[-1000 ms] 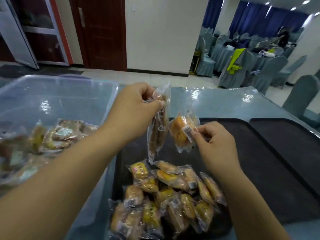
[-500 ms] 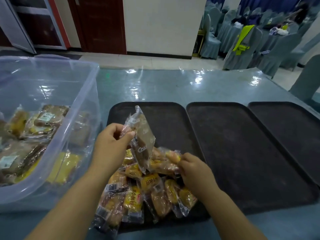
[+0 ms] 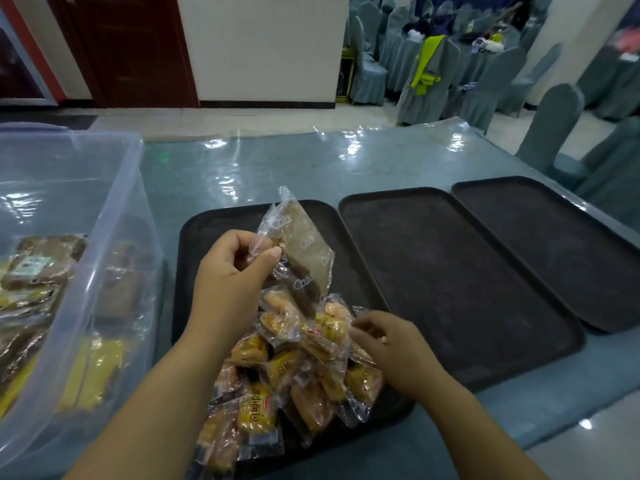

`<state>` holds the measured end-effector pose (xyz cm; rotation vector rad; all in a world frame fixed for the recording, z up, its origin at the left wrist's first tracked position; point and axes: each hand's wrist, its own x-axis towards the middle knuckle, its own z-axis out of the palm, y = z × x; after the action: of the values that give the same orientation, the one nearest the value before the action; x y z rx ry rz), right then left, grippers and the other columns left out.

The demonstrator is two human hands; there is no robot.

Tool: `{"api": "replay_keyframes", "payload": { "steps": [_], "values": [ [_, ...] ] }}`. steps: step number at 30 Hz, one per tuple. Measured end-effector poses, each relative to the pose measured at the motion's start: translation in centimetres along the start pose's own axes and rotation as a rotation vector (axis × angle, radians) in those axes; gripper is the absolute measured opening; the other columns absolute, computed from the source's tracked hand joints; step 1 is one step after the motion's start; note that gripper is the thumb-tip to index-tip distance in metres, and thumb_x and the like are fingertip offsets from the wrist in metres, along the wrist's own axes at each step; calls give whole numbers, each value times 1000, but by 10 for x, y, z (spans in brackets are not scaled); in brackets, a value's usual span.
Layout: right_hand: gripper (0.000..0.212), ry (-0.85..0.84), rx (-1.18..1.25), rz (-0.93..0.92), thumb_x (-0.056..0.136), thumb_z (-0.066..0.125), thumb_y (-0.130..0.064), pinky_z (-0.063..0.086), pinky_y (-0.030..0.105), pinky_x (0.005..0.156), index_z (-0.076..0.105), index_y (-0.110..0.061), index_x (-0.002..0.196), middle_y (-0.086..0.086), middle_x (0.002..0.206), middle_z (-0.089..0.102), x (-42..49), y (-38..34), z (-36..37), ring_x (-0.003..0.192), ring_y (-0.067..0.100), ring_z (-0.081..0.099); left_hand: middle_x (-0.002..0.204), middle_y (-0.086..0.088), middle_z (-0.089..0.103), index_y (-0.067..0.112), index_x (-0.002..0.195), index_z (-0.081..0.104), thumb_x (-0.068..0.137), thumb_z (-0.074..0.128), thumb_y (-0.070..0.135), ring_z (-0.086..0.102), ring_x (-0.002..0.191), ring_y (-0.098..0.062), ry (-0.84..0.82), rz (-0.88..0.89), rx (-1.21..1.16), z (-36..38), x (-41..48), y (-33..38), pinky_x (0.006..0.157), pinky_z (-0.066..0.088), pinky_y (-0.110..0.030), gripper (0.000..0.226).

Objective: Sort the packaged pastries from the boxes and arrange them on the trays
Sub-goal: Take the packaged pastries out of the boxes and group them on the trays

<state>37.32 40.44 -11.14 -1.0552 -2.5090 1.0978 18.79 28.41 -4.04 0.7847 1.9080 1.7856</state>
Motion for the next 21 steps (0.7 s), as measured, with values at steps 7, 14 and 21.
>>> {"api": "replay_keyframes", "payload": {
  "steps": [7,14,21],
  "values": [
    [19,314,238,134,93,54,-32,43,13,67,54,-27,112,-15,96,58,4,30,-51,86,-2,55,80,-12,65,17,82,61,85,64,14,65,80,-33,-235,-62,-36,67,-3,-3,75,57,-47,5],
    [44,110,165,159,96,50,-33,43,24,89,40,-34,138,-11,118,52,6,109,-99,105,6,54,69,-4,59,11,79,56,86,60,1,61,61,-13,-271,-318,-191,173,-17,-26,63,55,-34,13],
    [32,-79,112,295,93,56,-33,47,25,81,52,-31,124,-15,98,58,2,187,-122,90,3,56,85,-17,68,9,87,64,86,64,13,67,75,-36,-93,-484,7,250,-30,-83,63,58,-45,4]
  ]
}}
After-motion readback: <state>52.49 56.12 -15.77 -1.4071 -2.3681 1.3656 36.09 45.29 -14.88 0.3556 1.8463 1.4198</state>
